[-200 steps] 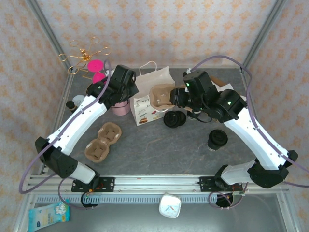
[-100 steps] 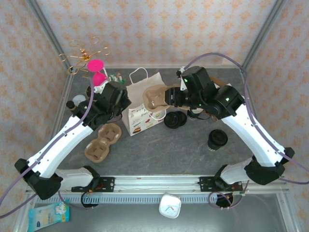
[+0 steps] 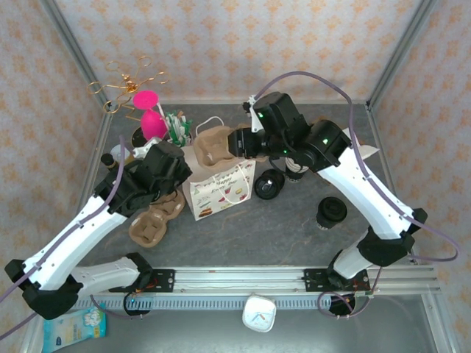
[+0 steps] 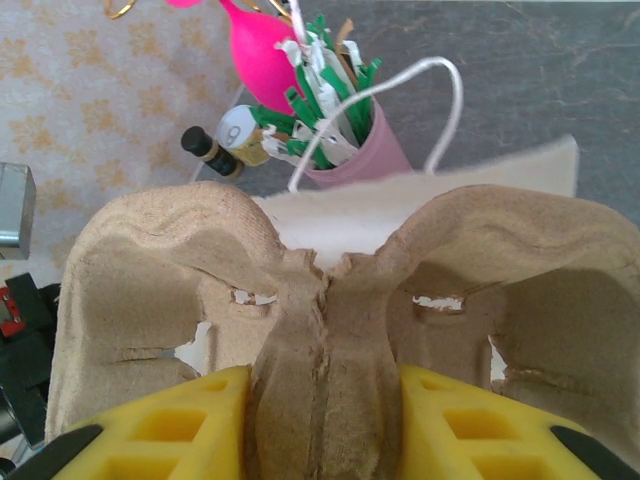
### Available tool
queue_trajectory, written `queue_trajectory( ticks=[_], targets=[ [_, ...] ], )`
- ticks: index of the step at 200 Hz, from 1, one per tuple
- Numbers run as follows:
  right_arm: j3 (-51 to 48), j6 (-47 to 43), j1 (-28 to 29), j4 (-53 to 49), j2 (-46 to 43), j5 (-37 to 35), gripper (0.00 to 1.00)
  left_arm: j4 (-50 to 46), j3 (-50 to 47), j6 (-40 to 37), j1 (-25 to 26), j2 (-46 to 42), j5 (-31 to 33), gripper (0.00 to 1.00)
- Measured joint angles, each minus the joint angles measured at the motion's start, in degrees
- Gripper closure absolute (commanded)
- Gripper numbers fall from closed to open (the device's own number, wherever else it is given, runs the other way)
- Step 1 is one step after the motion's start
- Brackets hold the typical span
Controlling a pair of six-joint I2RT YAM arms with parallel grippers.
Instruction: Pack the takeout coffee
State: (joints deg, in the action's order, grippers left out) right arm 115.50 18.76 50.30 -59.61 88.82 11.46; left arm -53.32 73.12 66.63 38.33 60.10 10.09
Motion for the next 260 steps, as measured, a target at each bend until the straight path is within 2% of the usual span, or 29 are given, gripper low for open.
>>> queue_trajectory(
  ticks=[96, 181, 260],
  targets=[
    [2.86, -0.46, 2.05, -0.39, 7.78, 1.51, 0.64, -1.57, -2.62, -0.22, 0.0, -2.99, -0.72, 1.0],
    [-4.13, 0.33, 2.05, -2.54, 5.88, 1.11, 0.65, -1.77, -3.67, -0.87, 0.0, -3.74, -0.9, 1.0],
    [-2.49, 2.38, 3.32, -4.96, 8.33, -0.55, 0.65, -0.9, -4.07, -1.77, 0.7, -3.69, -2.4, 1.0]
  ],
)
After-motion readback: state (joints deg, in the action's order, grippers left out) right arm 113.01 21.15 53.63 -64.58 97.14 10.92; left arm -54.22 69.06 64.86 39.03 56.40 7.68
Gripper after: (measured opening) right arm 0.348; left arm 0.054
